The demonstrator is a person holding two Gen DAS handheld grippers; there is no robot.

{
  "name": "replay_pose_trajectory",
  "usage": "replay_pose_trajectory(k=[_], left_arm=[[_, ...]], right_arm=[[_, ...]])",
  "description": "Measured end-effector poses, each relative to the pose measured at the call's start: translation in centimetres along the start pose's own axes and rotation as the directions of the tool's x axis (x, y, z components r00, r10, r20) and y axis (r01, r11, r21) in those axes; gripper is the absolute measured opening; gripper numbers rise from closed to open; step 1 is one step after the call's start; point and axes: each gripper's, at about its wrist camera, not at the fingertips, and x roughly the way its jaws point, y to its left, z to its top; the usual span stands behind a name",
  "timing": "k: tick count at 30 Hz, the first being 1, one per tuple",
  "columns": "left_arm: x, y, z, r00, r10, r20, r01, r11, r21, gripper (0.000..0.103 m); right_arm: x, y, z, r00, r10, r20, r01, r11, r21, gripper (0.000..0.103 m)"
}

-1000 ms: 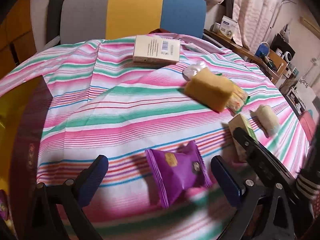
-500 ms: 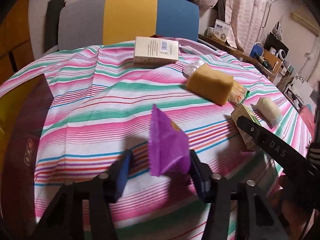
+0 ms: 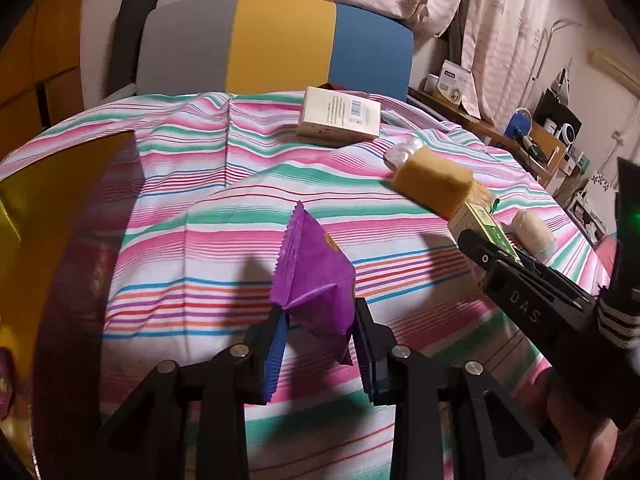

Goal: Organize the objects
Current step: 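Carry the purple packet into the gold tray and open the left tool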

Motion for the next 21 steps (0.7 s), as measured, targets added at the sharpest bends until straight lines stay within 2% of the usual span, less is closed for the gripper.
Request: replay_pose_trajectory(k=[6,12,13,15,16,19,20,21], left_arm=[[-1.2,0.7,-0.5,0.999,-0.031,0.023,0.031,0.999,-0.011,0.031],[-0.8,1.2,-0.5,1.000,-0.001,0.004,0.001,1.000,-0.026,0.033],[-0.7,1.2,-0.3,1.000,-0.011,0.001,0.011,0.999,-0.035,0.036],[-0.7,1.3,-0.1,1.000,-0.012,0.003,0.012,0.999,-0.043,0.055],[-0.8,1.3,0.1,1.000,-0.008,0.011,0.009,0.999,-0.046,0.057],[-0.7,1.2,0.7,1.000,-0.007,0.022,0.008,0.999,-0.048,0.055],[-0.5,1.1,0.8,1.000,0.001,0.017,0.000,0.999,-0.043,0.049],[-0.4,1.1,0.8,1.000,0.005,0.010,-0.005,0.999,-0.037,0.037]], right_arm=[[0.0,0.4,0.0,1.000,0.005,-0.003,-0.005,1.000,-0.014,0.031],[0.2,0.7,0.0,1.000,0.005,-0.013,-0.006,0.999,-0.033,0.032],[0.2,0.8,0.0,1.000,0.005,-0.015,-0.006,0.999,-0.036,0.032],[0.2,0.8,0.0,1.000,0.004,-0.015,-0.005,0.999,-0.038,0.032],[0.2,0.8,0.0,1.000,0.005,-0.016,-0.005,0.999,-0.039,0.032],[0.2,0.8,0.0,1.000,0.007,-0.017,-0.007,0.999,-0.036,0.032],[0.2,0.8,0.0,1.000,0.008,-0.018,-0.009,0.999,-0.034,0.032],[0.2,0.8,-0.1,1.000,0.009,-0.018,-0.009,0.999,-0.033,0.032]])
